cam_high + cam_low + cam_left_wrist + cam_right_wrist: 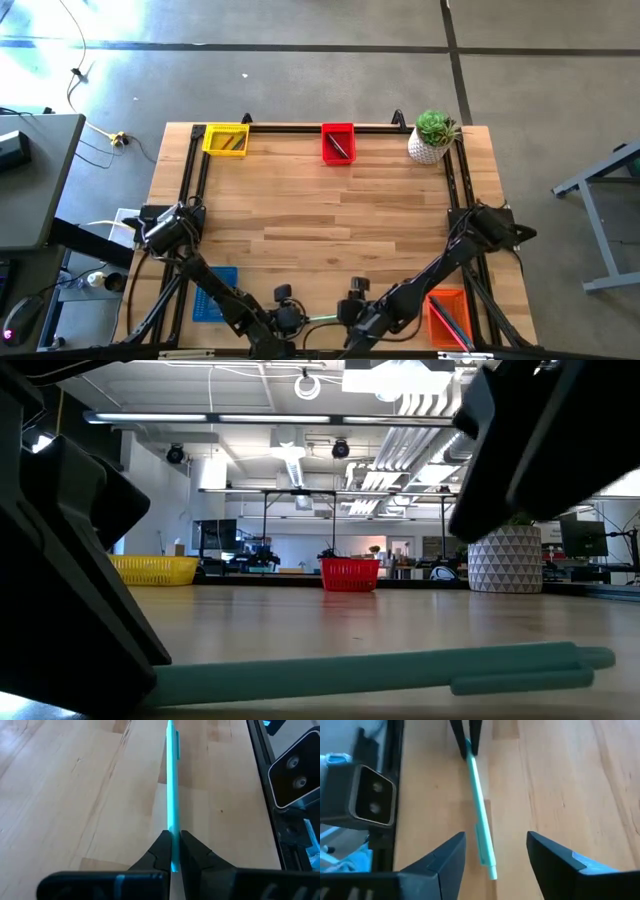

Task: Sort crayons/erasers/pens/pencils in bins
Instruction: Put the light blue pen into the red bin

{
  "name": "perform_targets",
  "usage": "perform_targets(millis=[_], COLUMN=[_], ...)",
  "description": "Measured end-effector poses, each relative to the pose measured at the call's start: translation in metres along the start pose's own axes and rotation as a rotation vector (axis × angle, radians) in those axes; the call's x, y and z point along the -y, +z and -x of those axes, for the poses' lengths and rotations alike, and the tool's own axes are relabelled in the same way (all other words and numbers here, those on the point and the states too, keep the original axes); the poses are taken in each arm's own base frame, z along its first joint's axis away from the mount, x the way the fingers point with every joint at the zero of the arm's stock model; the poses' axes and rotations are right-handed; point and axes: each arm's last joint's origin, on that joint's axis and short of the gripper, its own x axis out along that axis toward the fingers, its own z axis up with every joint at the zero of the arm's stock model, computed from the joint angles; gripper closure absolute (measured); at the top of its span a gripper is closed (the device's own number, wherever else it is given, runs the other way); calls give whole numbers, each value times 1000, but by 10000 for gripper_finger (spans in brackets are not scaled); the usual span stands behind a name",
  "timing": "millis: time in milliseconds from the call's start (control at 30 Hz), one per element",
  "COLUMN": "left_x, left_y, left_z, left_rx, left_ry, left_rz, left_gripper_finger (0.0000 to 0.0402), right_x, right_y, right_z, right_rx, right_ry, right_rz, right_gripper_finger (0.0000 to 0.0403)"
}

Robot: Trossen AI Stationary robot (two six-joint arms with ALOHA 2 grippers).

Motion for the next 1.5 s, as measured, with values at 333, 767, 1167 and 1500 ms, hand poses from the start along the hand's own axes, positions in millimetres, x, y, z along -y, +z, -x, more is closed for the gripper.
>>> perform_targets(millis=[333, 767, 1167, 1500], left_x=[-3, -1, -4, -5], left_y=[6, 14, 18, 27], left_z=[0, -1, -3, 0], left_rx=[26, 95, 110, 88], left_ry=[20, 14, 21, -13], left_rz=[19, 47, 62, 54], left_gripper_finger=[401, 401, 401, 346], right_x=[7, 16, 15, 15], right_y=[-6, -4, -4, -4], right_z=[-21, -24, -24, -25], right_rx=[-85, -108, -131, -132], right_ry=[25, -1, 38, 45], right_rz=[36, 78, 107, 106], right_gripper_finger=[198, 225, 367, 379])
